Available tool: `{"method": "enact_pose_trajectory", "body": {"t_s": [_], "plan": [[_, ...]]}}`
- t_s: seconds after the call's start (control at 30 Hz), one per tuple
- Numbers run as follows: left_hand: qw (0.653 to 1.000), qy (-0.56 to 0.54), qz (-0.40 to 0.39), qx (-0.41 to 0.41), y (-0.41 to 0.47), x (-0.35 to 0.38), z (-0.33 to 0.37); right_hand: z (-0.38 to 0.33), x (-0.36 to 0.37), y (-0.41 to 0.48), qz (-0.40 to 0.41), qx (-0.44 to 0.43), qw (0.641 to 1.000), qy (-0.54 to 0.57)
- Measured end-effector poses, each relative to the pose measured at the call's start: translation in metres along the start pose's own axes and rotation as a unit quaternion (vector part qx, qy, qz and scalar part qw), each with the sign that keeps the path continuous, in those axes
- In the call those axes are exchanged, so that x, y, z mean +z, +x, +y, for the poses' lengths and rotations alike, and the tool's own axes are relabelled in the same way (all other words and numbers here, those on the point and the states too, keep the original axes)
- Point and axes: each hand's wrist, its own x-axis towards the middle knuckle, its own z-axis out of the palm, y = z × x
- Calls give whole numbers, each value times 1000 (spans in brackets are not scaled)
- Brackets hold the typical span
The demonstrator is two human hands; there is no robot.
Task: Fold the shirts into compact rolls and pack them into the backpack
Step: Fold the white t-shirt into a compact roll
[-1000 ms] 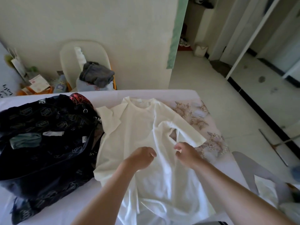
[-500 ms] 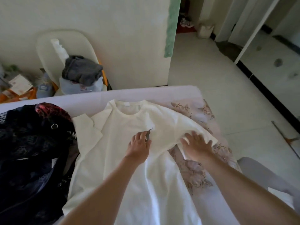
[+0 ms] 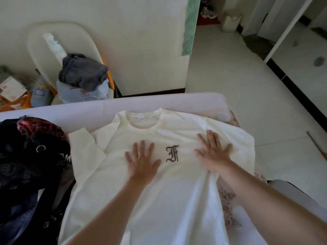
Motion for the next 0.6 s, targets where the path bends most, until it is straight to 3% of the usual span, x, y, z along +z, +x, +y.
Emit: {"method": "enact_pose_trajectory", "body": {"t_s": [0.1, 0.17, 0.27, 0.33, 0.43, 0.6], "plan": [[997, -7, -67, 38, 10, -2, -1, -4, -18, 12, 10, 36, 998, -41], [995, -26, -78, 59, 13, -8, 9, -33, -20, 11, 73, 60, 994, -62], [996, -42, -35, 66, 11, -16, 13, -89, -3, -8, 135, -79, 988, -5], [998, -29, 9, 61, 10, -19, -2, -118, 14, -19, 93, -176, 980, -10], [1000, 17, -1, -11, 14, -23, -53, -121, 29, -14, 35, -176, 982, -54], [974, 105, -57, -191, 19, -44, -149, -96, 14, 11, 41, -160, 980, -112]]}}
